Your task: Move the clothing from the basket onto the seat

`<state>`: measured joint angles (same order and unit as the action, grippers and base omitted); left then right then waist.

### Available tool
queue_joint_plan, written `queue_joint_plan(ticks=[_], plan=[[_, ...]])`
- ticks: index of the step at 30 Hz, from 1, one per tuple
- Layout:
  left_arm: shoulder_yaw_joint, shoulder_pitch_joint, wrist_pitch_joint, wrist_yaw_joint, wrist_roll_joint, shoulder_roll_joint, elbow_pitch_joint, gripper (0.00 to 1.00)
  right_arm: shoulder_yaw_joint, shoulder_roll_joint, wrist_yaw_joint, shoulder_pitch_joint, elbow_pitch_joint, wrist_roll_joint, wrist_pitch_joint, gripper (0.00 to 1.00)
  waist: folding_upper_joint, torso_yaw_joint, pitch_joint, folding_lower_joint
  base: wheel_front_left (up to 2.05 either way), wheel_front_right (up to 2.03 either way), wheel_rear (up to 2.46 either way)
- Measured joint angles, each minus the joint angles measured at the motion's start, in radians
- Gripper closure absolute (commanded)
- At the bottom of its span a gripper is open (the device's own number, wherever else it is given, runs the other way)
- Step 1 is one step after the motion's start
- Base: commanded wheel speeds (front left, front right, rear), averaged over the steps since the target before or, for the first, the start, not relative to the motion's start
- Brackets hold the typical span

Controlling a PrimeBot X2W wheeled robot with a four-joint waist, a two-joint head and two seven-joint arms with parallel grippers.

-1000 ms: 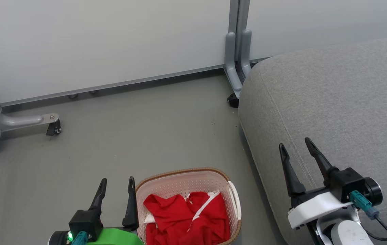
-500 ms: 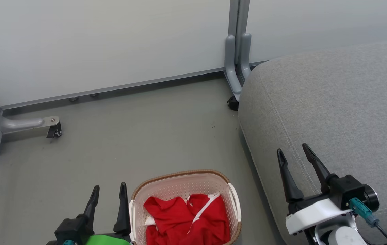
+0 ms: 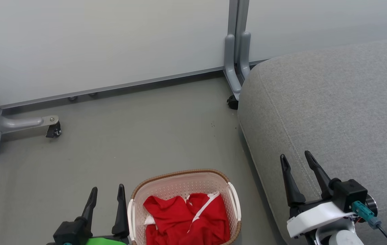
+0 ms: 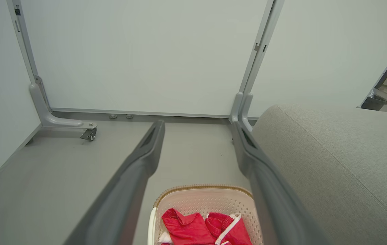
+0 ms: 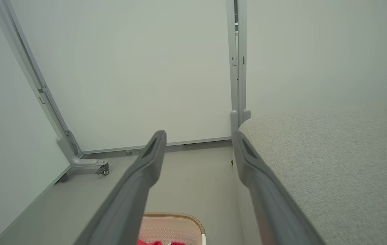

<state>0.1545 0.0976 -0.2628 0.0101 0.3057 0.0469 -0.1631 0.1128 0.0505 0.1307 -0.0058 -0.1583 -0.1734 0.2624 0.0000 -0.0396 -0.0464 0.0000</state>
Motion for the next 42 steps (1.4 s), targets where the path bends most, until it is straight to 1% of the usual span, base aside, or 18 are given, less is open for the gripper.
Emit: queue_joint_plan(ticks=[10,14,19,23,25,29,32,39,40,42], plan=[[-0.004,0.000,-0.002,0.005,0.001,0.000,-0.009,0.00,0.004,0.000,0.000,-0.002,-0.016,-0.017,0.000,0.00,0.0000,0.002,0.009,0.0000,0.00,0.00,0.00],[-0.002,0.000,-0.002,0.008,-0.001,0.000,-0.037,0.00,0.003,0.000,0.000,-0.005,-0.022,-0.019,0.000,0.00,0.0000,-0.005,0.018,0.0000,0.00,0.00,0.00],[0.016,-0.010,-0.002,0.006,-0.041,0.000,-0.093,0.00,0.018,-0.001,0.000,-0.021,-0.017,-0.019,0.000,0.00,0.0000,-0.022,0.044,0.0000,0.00,0.00,0.00],[0.055,-0.058,-0.002,0.009,-0.135,0.000,-0.168,0.00,0.025,-0.001,0.000,-0.034,-0.003,-0.028,0.000,0.00,0.0000,-0.039,0.085,0.0000,0.00,0.00,0.00],[0.077,-0.112,-0.002,0.025,-0.198,0.000,-0.220,0.00,0.025,-0.001,0.000,-0.065,0.007,-0.031,0.000,0.00,0.0000,-0.048,0.117,0.0000,0.00,0.00,0.00],[0.104,-0.212,-0.002,0.040,-0.267,0.015,-0.345,0.00,0.028,-0.001,0.000,-0.112,0.020,-0.052,0.000,0.00,0.0000,-0.064,0.192,0.0000,0.00,0.00,0.00],[0.138,-0.301,-0.002,0.051,-0.320,0.048,-0.458,0.00,0.027,-0.001,0.000,-0.158,0.032,-0.078,0.000,0.00,0.0000,-0.079,0.261,0.0001,0.00,0.00,0.00],[0.232,-0.523,-0.002,0.085,-0.406,0.109,-0.727,0.00,0.038,0.000,0.000,-0.229,0.048,-0.117,0.000,0.00,0.0000,-0.121,0.417,0.0001,0.00,0.00,0.00],[0.258,-0.560,0.019,0.092,-0.436,0.123,-0.781,0.00,0.041,0.000,0.000,-0.240,0.053,-0.121,0.000,0.00,0.0000,-0.129,0.442,0.0001,0.00,0.00,0.00],[0.287,-0.619,0.048,0.106,-0.450,0.134,-0.863,0.00,0.046,0.001,0.000,-0.258,0.062,-0.138,0.000,0.00,0.0000,-0.145,0.491,0.0002,0.00,0.00,0.00]])
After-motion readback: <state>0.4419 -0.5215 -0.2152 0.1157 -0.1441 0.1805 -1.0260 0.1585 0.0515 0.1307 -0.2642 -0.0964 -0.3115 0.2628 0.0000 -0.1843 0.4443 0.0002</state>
